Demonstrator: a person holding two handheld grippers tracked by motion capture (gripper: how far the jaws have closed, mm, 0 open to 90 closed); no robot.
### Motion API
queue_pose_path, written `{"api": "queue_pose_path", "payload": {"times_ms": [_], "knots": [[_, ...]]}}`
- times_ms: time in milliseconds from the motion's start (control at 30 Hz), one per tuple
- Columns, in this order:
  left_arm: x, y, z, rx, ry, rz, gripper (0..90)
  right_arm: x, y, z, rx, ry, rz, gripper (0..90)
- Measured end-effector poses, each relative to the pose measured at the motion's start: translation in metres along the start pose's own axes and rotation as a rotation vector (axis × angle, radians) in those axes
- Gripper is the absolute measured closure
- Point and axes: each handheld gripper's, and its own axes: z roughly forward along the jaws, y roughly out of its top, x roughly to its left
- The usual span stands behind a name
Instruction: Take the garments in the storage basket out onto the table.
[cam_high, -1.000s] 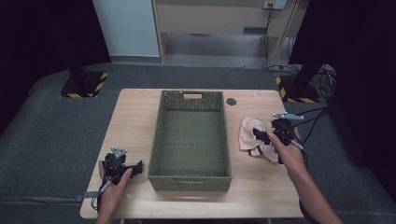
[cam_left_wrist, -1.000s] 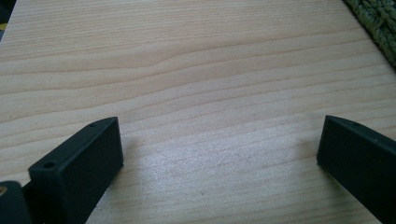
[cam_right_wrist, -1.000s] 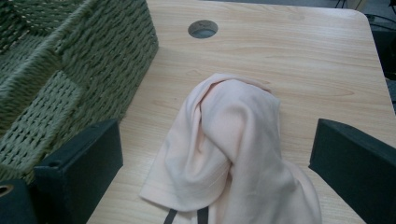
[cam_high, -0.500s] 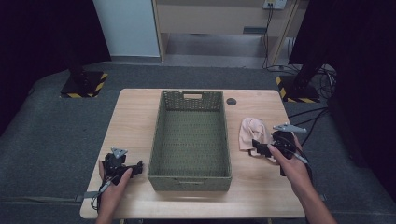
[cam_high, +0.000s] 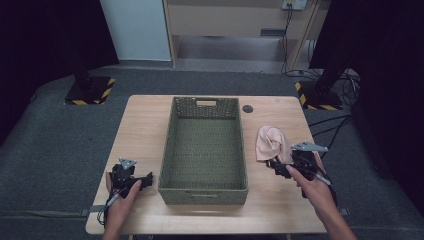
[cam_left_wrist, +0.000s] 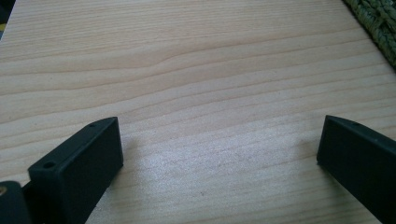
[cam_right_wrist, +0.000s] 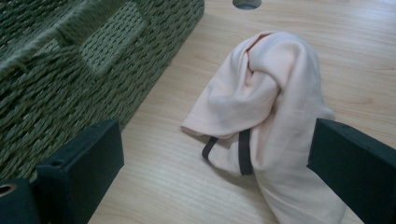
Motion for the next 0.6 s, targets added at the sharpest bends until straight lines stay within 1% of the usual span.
{"api": "queue_pose_path", "payload": {"times_ms": [167, 467, 600], "knots": [[0.0, 0.0, 0.0, 0.0, 0.0, 0.0, 0.0, 0.004, -0.006, -0.001, 0.006, 0.012, -0.015, 3.4], [0.0, 0.0, 0.0, 0.0, 0.0, 0.0, 0.0, 0.011, -0.017, 0.003, 0.026, 0.028, -0.02, 3.4], [0.0, 0.0, 0.0, 0.0, 0.0, 0.0, 0.0, 0.012, -0.02, 0.003, 0.026, 0.033, -0.018, 3.4]]}}
